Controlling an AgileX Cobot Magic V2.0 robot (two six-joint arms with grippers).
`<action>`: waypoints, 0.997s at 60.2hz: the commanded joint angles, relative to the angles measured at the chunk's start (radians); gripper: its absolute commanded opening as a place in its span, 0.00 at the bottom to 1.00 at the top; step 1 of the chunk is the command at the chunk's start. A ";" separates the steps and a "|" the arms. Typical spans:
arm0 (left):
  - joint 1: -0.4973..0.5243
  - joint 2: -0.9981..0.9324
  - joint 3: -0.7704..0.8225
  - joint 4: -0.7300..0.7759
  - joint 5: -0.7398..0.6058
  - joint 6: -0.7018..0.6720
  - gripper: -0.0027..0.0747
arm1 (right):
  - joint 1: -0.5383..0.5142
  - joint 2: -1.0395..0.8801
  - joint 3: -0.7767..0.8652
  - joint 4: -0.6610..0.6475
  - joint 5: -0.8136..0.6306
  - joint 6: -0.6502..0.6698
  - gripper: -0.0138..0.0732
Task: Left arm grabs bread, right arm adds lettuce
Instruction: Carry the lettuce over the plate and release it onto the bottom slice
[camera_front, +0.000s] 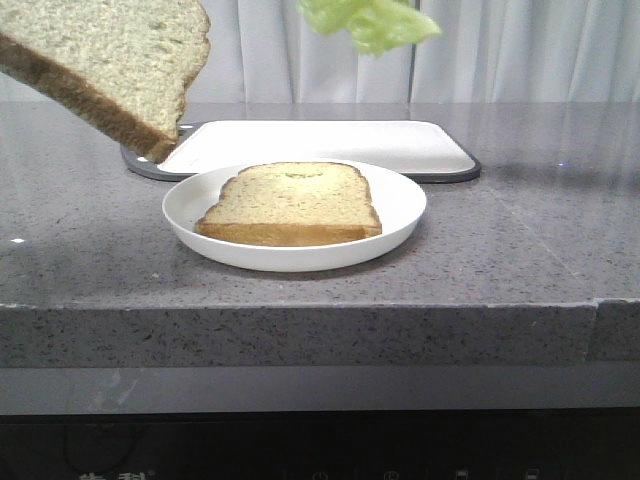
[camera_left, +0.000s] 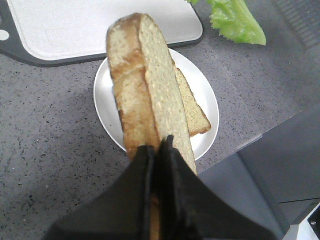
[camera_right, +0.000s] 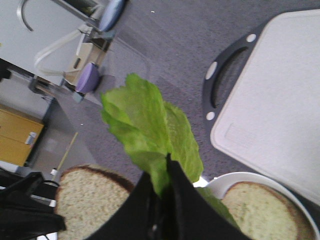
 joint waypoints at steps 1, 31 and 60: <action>0.002 -0.021 -0.025 -0.052 -0.040 0.000 0.01 | -0.003 -0.100 0.082 0.194 0.021 -0.104 0.02; 0.002 -0.021 -0.025 -0.052 -0.040 0.000 0.01 | 0.094 -0.144 0.496 0.416 0.017 -0.310 0.02; 0.002 -0.021 -0.025 -0.052 -0.040 0.000 0.01 | 0.183 -0.041 0.516 0.545 -0.018 -0.303 0.02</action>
